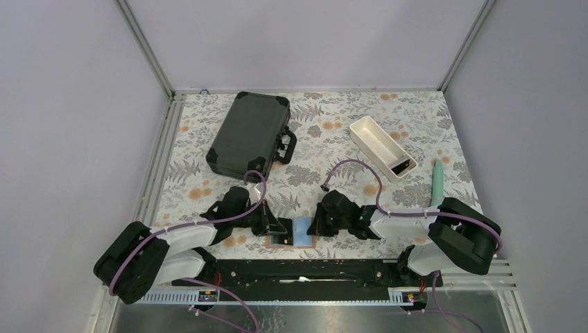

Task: Put the credit cards into the card holder
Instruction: Insert the credit card into the card holder.

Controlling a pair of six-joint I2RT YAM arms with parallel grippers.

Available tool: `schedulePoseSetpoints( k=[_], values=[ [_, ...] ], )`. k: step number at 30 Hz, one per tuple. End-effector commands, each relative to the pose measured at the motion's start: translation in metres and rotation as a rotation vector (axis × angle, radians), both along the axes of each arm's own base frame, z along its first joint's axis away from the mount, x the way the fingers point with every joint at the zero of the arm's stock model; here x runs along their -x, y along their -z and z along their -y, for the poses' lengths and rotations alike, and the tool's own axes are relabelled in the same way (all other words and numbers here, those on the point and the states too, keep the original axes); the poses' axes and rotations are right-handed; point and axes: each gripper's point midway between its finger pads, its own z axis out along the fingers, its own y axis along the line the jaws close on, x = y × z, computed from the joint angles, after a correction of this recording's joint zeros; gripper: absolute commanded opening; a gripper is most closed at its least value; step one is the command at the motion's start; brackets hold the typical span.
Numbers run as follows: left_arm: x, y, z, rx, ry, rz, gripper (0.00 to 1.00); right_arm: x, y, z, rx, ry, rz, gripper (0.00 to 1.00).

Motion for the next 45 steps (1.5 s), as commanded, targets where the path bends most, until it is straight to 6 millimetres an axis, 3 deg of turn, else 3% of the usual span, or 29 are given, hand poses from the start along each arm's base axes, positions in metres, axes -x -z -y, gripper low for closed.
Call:
schedulePoseSetpoints(
  k=[1,45],
  values=[
    [-0.003,-0.003,0.005,0.035,0.02,0.019,0.0,-0.007,-0.003,-0.003,0.021,0.003,0.032,0.0],
    [-0.005,0.019,0.01,0.027,0.027,0.013,0.0,-0.008,-0.004,-0.004,0.031,-0.002,0.03,0.0]
  ],
)
